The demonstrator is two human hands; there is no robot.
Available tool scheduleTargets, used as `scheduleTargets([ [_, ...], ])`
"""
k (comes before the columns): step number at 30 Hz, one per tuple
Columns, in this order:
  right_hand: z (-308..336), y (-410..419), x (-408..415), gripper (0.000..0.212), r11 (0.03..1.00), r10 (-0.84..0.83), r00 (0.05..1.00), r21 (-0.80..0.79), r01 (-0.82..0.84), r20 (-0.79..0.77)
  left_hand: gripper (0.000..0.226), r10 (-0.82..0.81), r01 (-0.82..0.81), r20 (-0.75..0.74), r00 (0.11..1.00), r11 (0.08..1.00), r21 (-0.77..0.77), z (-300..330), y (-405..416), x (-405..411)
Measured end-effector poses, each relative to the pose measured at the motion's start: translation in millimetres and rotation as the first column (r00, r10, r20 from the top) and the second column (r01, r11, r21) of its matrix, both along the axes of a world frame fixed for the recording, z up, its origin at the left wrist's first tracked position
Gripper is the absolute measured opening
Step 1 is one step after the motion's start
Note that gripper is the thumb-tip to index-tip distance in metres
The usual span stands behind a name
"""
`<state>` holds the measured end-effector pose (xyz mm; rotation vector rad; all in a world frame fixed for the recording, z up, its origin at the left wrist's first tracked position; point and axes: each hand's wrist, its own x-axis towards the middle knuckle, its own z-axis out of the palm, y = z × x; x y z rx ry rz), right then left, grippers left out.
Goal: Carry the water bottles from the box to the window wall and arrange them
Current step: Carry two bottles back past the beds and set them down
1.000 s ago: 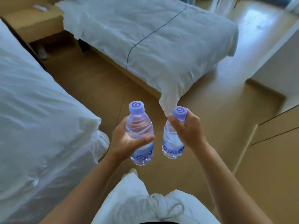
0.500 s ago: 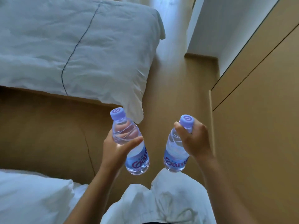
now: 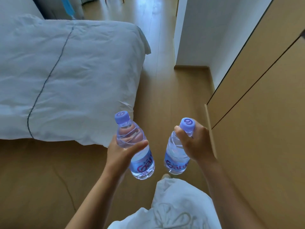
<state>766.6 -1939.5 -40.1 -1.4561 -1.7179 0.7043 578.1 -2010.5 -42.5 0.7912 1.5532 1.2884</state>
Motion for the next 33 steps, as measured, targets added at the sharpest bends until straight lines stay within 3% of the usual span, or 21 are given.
scheduleTargets([
  [10,11.3,162.9,6.2,0.021,0.998,0.026,0.999,0.054,-0.027,0.023,0.045,0.029,-0.029,-0.003,1.000,0.999,0.028,11.7,161.7,16.0],
  [17,2.2,275.7,-21.8,0.022,0.999,0.026,0.999,0.040,-0.028,0.047,0.043,0.057,-0.058,0.029,0.998,0.998,0.003,-5.2,277.6,-19.9],
  [33,19.4,558.0,-128.0,0.027,0.993,-0.104,0.995,0.047,0.104,-0.003,0.041,-0.132,0.131,0.014,0.991,0.991,0.028,17.4,589.0,-132.6],
])
